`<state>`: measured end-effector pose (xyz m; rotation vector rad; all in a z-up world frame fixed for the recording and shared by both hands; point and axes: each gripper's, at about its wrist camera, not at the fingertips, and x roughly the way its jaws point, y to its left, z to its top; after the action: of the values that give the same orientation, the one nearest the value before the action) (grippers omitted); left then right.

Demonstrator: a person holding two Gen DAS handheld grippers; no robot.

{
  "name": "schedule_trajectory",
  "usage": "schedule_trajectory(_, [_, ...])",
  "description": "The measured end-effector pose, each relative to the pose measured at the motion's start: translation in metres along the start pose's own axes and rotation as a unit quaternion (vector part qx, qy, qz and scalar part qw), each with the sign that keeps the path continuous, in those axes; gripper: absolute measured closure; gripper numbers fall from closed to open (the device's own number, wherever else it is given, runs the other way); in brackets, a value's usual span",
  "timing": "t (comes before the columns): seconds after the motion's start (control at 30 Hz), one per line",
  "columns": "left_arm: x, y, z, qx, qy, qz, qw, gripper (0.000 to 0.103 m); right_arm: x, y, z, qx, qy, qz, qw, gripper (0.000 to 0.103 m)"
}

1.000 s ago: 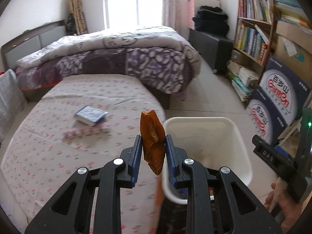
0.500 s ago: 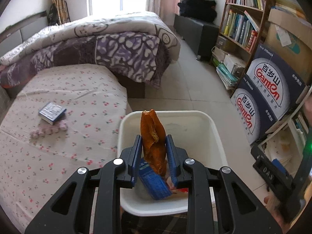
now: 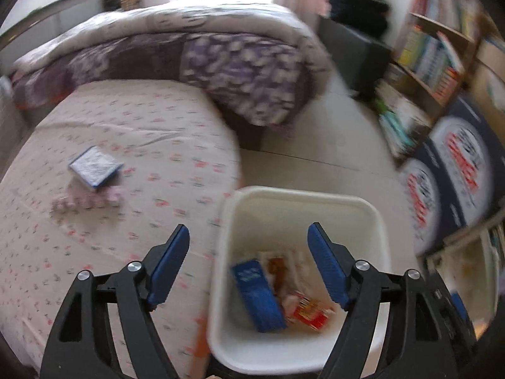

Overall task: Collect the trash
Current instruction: 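Carry the orange peel over the bin and open the left tool, then grasp the blue-and-white box on the sheet with the left tool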

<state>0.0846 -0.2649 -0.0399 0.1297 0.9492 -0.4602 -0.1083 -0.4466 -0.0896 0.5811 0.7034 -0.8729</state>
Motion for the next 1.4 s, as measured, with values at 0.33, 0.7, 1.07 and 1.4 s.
schedule_trajectory(0.33, [0.042,0.109,0.057,-0.13,0.005,0.143,0.9812,0.015,0.009,0.029,-0.001,-0.033,0.016,0.015,0.999,0.007])
schedule_trajectory(0.7, [0.115,0.18,0.088,-0.237,0.084,0.218,0.9431,0.015,0.016,0.063,0.007,-0.073,0.023,0.035,0.996,0.007])
schedule_trajectory(1.07, [0.131,0.204,0.085,-0.187,0.075,0.139,0.9698,0.037,0.015,0.129,0.006,-0.144,0.02,0.078,0.986,0.007])
schedule_trajectory(1.4, [0.064,0.256,0.065,-0.172,0.029,0.001,0.9847,0.043,-0.002,0.277,-0.028,-0.327,0.011,0.238,0.915,0.007])
